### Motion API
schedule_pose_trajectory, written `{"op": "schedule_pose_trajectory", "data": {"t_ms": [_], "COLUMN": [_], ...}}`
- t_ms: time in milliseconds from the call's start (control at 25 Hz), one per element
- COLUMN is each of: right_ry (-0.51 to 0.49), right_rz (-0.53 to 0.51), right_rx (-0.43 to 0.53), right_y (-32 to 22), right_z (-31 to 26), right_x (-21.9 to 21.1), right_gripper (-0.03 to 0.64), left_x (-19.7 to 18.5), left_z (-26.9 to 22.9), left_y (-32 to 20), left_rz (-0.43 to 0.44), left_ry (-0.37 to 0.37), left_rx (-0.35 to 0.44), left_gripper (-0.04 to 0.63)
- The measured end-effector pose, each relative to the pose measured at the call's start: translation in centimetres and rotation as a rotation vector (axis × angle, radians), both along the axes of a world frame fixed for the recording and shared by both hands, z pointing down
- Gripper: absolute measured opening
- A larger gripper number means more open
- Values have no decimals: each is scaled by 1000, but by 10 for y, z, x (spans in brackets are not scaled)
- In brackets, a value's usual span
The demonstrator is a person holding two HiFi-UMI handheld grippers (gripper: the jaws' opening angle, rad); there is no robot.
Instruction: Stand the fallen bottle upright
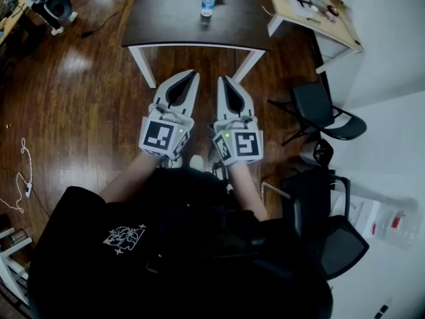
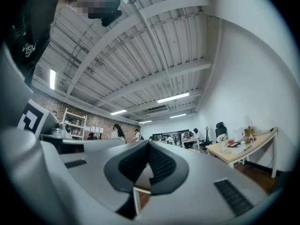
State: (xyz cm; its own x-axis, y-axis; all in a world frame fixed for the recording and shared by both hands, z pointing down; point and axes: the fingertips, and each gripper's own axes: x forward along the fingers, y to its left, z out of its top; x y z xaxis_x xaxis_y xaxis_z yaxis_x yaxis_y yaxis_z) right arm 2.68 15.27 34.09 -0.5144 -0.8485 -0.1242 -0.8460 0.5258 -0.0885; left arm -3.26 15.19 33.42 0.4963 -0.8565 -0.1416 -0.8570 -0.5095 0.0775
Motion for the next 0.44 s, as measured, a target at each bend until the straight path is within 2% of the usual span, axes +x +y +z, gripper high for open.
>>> {"op": "schedule_pose_trajectory", "data": {"t_ms": [440], "right_ry": [6], "right_rz": [-6], "right_rx": [10], "right_y": [-2], "right_z": [-3], "right_x": [-5], "right_gripper": [21], "left_x": [-1], "left_z": [-3], "left_y": [-1], "left_rz": [5], "left_ry": [-5], "left_rx": [9], "left_gripper": [-6]}}
